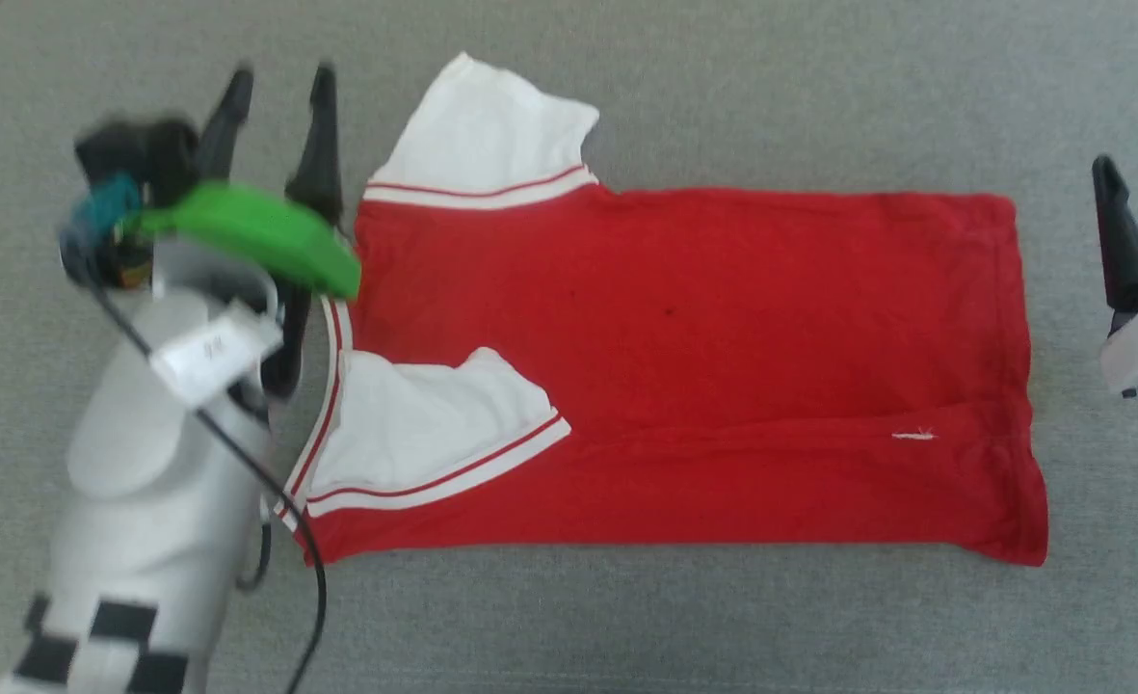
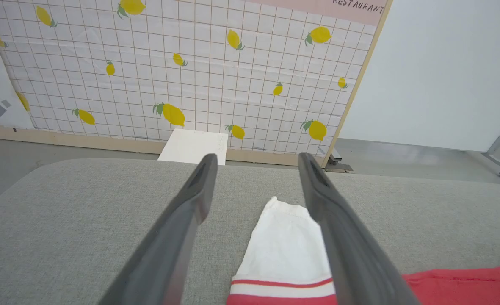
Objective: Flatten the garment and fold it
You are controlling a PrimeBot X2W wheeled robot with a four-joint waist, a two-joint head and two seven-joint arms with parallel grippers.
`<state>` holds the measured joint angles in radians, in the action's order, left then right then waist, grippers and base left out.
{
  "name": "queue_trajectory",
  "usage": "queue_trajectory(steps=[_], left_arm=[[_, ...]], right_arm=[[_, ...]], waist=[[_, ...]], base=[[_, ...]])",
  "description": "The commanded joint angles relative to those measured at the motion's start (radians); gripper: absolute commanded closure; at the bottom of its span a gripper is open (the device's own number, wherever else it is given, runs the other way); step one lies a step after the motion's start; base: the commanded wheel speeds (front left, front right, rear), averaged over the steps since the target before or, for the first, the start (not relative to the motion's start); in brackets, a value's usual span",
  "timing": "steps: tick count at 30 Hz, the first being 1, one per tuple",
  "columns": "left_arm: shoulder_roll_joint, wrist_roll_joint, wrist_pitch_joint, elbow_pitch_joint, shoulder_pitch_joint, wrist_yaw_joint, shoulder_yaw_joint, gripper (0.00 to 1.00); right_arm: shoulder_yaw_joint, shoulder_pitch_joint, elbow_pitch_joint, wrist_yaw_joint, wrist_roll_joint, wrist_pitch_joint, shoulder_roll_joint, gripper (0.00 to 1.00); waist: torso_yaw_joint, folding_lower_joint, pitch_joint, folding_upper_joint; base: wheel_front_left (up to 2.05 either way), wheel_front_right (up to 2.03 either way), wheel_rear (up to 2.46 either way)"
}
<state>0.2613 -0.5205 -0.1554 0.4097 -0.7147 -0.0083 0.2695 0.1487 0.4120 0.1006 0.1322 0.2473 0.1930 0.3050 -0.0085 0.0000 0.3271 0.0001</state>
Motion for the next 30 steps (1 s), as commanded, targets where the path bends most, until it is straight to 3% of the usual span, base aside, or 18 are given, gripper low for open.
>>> queue_trajectory(steps=[1, 9, 14, 19, 24, 29, 30], left_arm=[[-0.001, 0.011, 0.022, 0.019, -0.076, -0.01, 0.007, 0.0], [-0.003, 0.025, 0.231, 0.208, -0.414, -0.035, 0.052, 0.0], [-0.017, 0.012, 0.443, 0.339, -0.553, -0.03, 0.079, 0.0], [-0.018, 0.021, 0.7, 0.453, -0.658, 0.011, 0.12, 0.0], [-0.012, 0.04, 0.877, 0.516, -0.678, 0.065, 0.156, 0.0], [-0.02, 0.033, 1.024, 0.55, -0.652, 0.09, 0.178, 0.0], [-0.027, 0.024, 1.055, 0.551, -0.644, 0.093, 0.177, 0.07]], right_arm=[[-0.004, 0.027, -0.015, -0.002, 0.006, -0.002, 0.003, 0.0], [-0.047, 0.082, -0.086, -0.002, 0.024, 0.012, 0.004, 0.0], [-0.067, 0.096, -0.114, -0.002, 0.033, 0.016, 0.005, 0.0], [-0.068, 0.094, -0.132, -0.002, 0.045, 0.015, 0.003, 0.0], [-0.049, 0.08, -0.14, -0.002, 0.049, 0.006, 0.005, 0.0], [-0.035, 0.074, -0.146, -0.002, 0.05, 0.001, 0.007, 0.0], [-0.034, 0.073, -0.148, -0.002, 0.049, 0.001, 0.007, 0.0]], waist=[[-0.001, 0.0, 0.08, -0.0001], [-0.048, 0.0, 0.201, -0.0001], [-0.083, 0.0, 0.251, -0.0001], [-0.12, 0.0, 0.304, -0.0001], [-0.131, 0.0, 0.337, -0.0001], [-0.126, 0.0, 0.351, -0.0001], [-0.123, 0.0, 0.353, -0.0001]], base=[[0.0, 0.0, 0.0], [0.0, 0.0, 0.0], [0.0, 0.0, 0.0], [0.0, 0.0, 0.0], [0.0, 0.0, 0.0], [0.0, 0.0, 0.0], [0.0, 0.0, 0.0]])
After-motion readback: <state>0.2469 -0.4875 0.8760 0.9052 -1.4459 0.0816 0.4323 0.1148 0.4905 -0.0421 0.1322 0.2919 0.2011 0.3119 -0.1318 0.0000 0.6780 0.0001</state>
